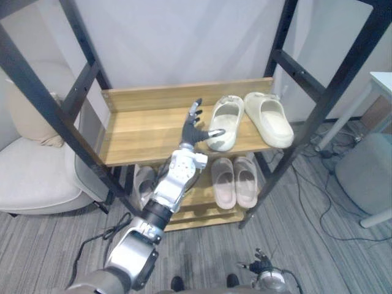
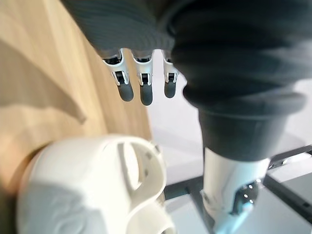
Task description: Organize the slippers on the shoe rack
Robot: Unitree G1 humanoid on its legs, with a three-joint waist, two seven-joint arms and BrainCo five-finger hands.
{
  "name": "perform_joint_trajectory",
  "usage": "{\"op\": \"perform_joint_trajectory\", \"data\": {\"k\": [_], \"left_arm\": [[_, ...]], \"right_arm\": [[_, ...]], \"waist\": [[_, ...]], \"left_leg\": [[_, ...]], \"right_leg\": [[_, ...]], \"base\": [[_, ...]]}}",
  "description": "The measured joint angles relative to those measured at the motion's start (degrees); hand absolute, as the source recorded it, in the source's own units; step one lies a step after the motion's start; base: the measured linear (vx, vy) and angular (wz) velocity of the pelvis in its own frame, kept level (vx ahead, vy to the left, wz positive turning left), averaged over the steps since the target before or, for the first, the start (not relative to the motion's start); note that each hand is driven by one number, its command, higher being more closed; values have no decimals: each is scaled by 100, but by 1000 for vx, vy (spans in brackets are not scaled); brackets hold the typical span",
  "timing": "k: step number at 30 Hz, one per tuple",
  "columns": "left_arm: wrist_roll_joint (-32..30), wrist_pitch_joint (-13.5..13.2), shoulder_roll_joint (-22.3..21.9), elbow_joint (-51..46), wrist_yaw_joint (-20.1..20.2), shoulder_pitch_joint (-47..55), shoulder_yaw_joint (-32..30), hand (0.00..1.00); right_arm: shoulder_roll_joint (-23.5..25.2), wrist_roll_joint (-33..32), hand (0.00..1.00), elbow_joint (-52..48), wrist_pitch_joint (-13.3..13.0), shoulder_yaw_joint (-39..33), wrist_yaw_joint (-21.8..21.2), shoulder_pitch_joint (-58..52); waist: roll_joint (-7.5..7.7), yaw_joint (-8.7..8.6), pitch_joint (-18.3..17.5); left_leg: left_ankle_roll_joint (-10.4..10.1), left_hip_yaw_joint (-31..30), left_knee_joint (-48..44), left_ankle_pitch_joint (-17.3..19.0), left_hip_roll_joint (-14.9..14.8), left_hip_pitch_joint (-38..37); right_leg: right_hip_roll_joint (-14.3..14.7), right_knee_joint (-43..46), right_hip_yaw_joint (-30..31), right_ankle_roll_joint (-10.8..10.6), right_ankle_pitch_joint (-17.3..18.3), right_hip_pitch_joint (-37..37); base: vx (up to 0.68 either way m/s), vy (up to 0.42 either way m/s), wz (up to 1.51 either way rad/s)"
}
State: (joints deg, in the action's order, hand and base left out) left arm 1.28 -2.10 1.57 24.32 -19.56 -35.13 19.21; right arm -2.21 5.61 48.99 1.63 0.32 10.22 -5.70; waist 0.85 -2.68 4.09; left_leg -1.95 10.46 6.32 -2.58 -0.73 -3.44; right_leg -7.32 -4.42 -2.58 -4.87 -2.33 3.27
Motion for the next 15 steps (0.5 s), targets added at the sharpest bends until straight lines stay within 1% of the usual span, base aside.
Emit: {"op": "perform_joint_trajectory", "data": {"k": [4, 11, 15], "left_arm": [[-4, 2, -120, 106, 106, 43, 53, 0], [-5, 2, -188, 231, 106, 46, 80, 0], [-3, 4, -272, 252, 119, 97, 216, 0]], "right_arm": [[4, -124, 0, 74, -1, -8, 2, 30], [109, -128, 0, 156, -2, -27, 6, 128], [120, -136, 0, 156, -5, -26, 46, 130]], "waist": [[25, -1, 2], [43, -6, 11], [93, -6, 15]], "left_leg": [[-46, 10, 0, 34, -41, -68], [-60, 41, -1, 41, -102, -108], [-66, 74, 0, 46, -108, -175]], "right_leg": [[39, -54, -12, 1, 8, 87], [94, -57, -9, -2, 9, 115], [95, -58, 0, -5, 17, 163]], "base": [[39, -33, -2], [-14, -32, -2], [-48, -12, -3]]}}
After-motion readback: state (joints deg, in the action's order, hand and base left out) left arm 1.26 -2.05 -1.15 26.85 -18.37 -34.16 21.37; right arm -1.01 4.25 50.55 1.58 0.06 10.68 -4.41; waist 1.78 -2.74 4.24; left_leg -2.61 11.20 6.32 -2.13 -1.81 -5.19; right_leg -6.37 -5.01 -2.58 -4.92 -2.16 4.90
